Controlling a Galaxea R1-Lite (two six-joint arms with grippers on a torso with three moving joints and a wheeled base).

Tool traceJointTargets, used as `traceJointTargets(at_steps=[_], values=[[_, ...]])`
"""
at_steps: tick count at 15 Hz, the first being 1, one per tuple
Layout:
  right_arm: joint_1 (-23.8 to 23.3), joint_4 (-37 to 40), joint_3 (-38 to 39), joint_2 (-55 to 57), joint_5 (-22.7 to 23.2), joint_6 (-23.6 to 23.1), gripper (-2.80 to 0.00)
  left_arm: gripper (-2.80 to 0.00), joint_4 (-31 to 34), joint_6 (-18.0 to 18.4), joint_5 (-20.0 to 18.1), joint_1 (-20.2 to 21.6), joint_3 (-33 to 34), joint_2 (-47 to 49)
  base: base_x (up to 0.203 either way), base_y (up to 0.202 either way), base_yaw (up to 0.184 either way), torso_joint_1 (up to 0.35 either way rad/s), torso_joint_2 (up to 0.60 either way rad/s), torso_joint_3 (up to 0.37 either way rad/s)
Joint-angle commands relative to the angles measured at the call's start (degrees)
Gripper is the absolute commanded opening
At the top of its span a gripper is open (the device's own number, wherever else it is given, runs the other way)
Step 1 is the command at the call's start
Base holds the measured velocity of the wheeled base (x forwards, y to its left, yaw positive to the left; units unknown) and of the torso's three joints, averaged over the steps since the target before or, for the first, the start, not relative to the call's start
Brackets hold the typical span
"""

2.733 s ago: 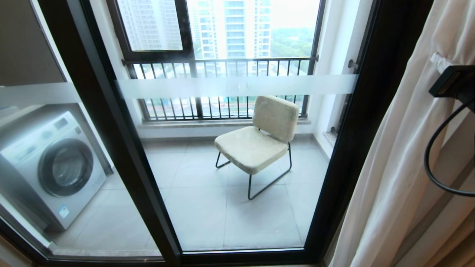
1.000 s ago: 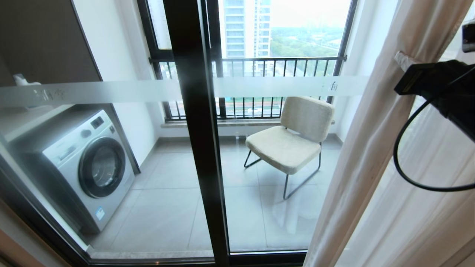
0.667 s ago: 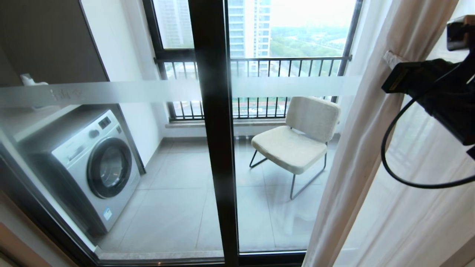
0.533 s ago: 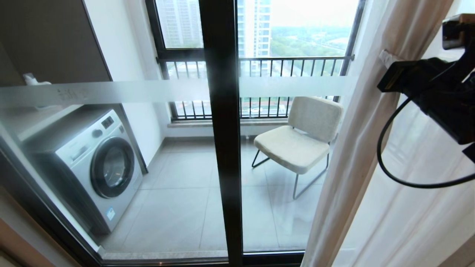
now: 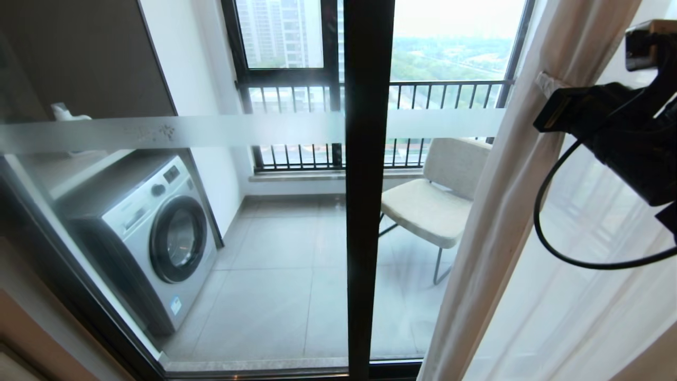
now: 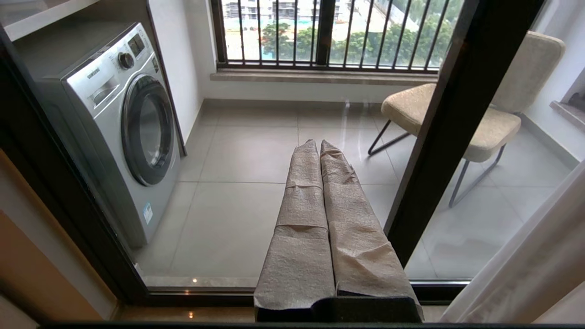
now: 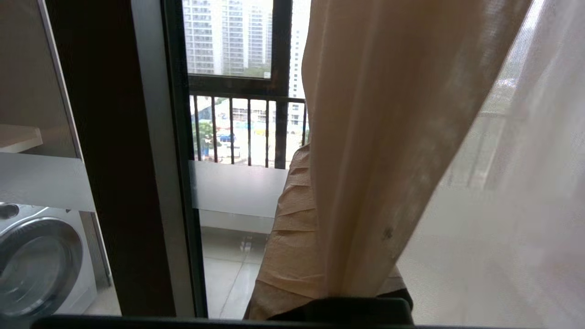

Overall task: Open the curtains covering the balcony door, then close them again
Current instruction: Close the inner curtains on both sides

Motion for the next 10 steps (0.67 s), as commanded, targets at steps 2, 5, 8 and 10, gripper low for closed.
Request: traceJointTargets(at_steps=[2,5,8,10], values=[[0.02,-0.35,-0.26,-0.09,-0.04,-0.04,-2.8,-2.8,0.0,-0.06,0.04,0.0,0.01,-0.02,0.0,0.194,0.0,0.001,0.0,0.002],[0.02,-0.37,-0.17,-0.2,-0.13,-0.04,-2.8,-2.8,0.0,-0.06,0.04,0.0,0.01,-0.02,0.0,0.191,-0.002,0.001,0.0,0.005],[0.02,-0.28,-0.17,-0.29,-0.13,-0.13,-2.8,-2.8,0.0,-0.06,0.04,0.0,0.01,-0.02,0.0,0.188,0.001,0.005,0.0,0.001],[0.02,-0.28,-0.17,-0.46,-0.13,-0.13,-2.8,-2.8,0.09,-0.06,0.04,0.0,0.01,-0.02,0.0,0.191,0.0,0.003,0.0,0.002]])
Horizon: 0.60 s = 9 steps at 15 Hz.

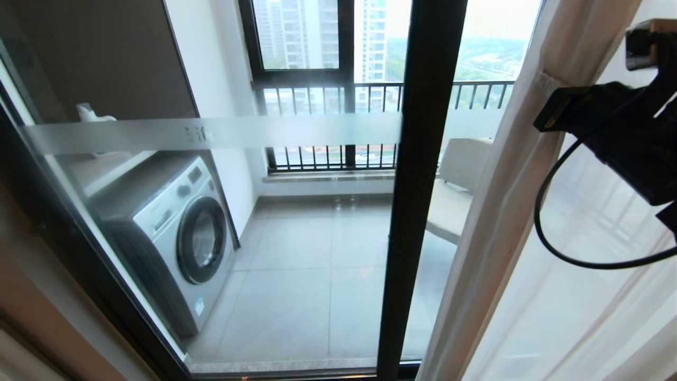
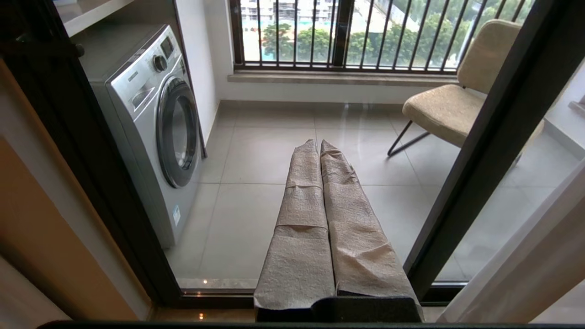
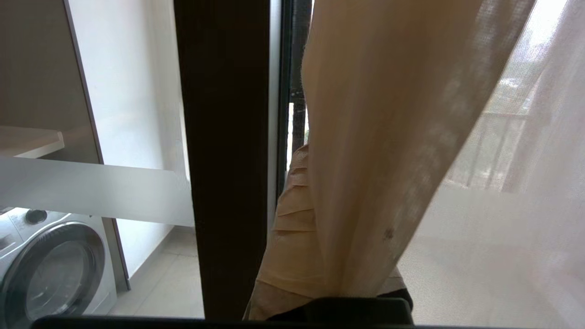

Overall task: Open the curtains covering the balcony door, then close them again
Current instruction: Close the inner curtains on both sides

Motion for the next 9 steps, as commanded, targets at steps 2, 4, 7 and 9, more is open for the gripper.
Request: traceJointTargets(at_steps=[2,4,7,9], values=[[0.02,-0.51,0.01,-0.22,-0.02,-0.04,-2.8,-2.8,-0.07,-0.03,0.03,-0.01,0.01,-0.02,0.0,0.189,0.001,0.002,0.0,0.002],[0.02,-0.42,0.01,-0.13,-0.02,-0.04,-2.8,-2.8,-0.06,-0.03,0.03,-0.01,0.01,-0.02,0.0,0.19,0.002,0.001,0.0,0.002],[0.02,-0.51,0.1,-0.22,-0.02,-0.04,-2.8,-2.8,-0.07,-0.03,0.03,-0.01,0.01,-0.02,0.0,0.188,0.001,0.002,0.0,0.003],[-0.01,-0.42,0.01,-0.22,-0.02,-0.04,-2.8,-2.8,-0.07,-0.03,0.03,-0.01,0.01,-0.02,0.0,0.193,0.0,0.001,0.0,0.002]])
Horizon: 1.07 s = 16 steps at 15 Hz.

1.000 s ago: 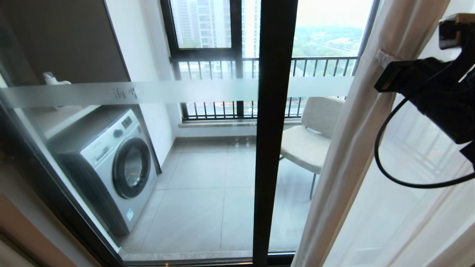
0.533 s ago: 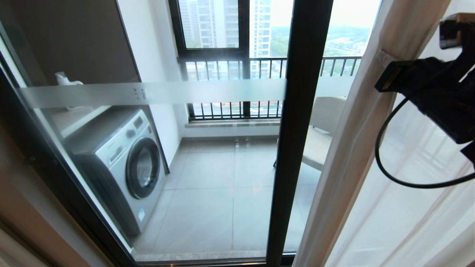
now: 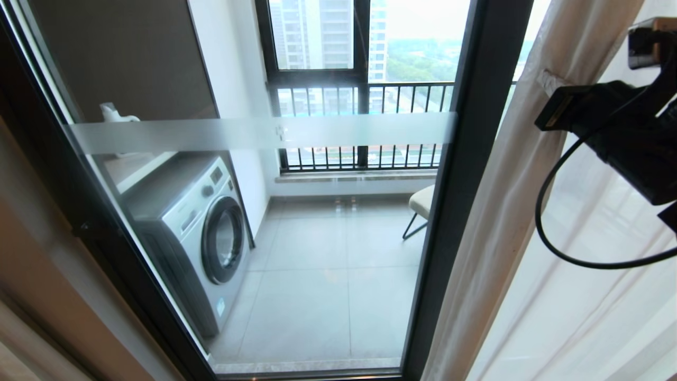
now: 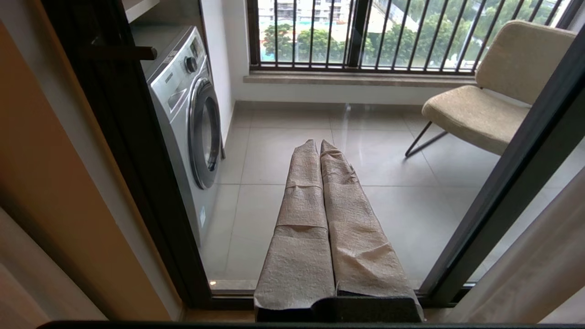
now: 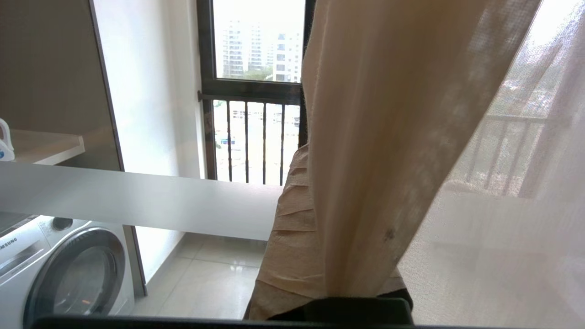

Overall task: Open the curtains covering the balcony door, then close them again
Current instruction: Close the inner curtains on both sides

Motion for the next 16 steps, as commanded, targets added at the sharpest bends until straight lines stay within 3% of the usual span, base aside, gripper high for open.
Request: traceJointTargets(at_steps=[1,16], values=[[0.01,-0.33,0.05,-0.02,-0.02,-0.05,-2.8,-2.8,-0.07,-0.06,0.02,-0.02,0.01,-0.02,0.0,0.184,0.0,0.006,0.0,0.002],[-0.01,-0.35,0.05,0.07,-0.02,-0.05,-2.8,-2.8,-0.07,-0.15,0.02,-0.02,0.01,-0.02,0.0,0.182,0.002,0.003,0.0,0.003]])
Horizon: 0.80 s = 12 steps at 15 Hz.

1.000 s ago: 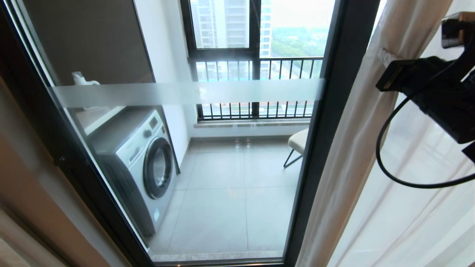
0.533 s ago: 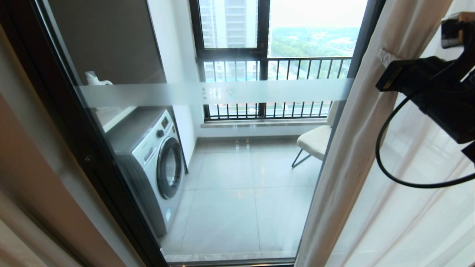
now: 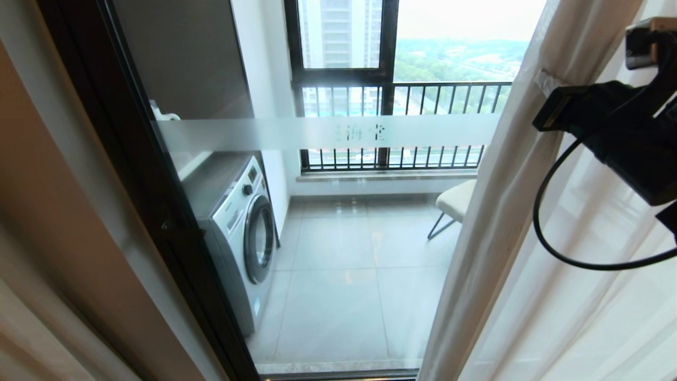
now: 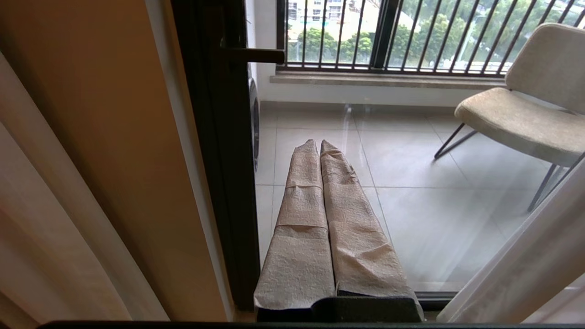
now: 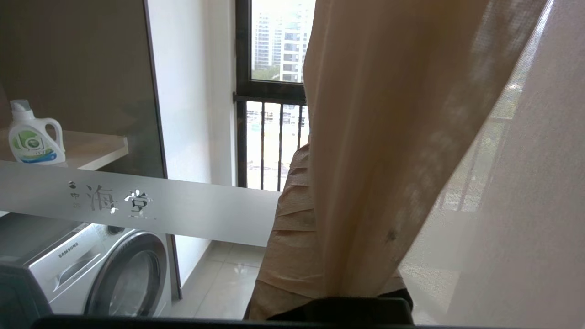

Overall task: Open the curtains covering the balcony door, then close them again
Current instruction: Close the inner curtains on both sides

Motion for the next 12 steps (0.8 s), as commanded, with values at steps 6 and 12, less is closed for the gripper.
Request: traceJointTargets(at_steps=[6,12], values=[[-0.03,-0.14,-0.2,-0.77,-0.16,0.04,-2.8,-2.8,-0.11,-0.06,0.01,0.03,0.01,-0.02,0.0,0.0,0.0,0.0,0.0,0.0],[0.75,-0.31,-0.27,-0.34,-0.25,-0.54,-2.8,-2.8,-0.11,-0.06,0.01,0.03,0.01,-0.02,0.0,0.0,0.0,0.0,0.0,0.0]])
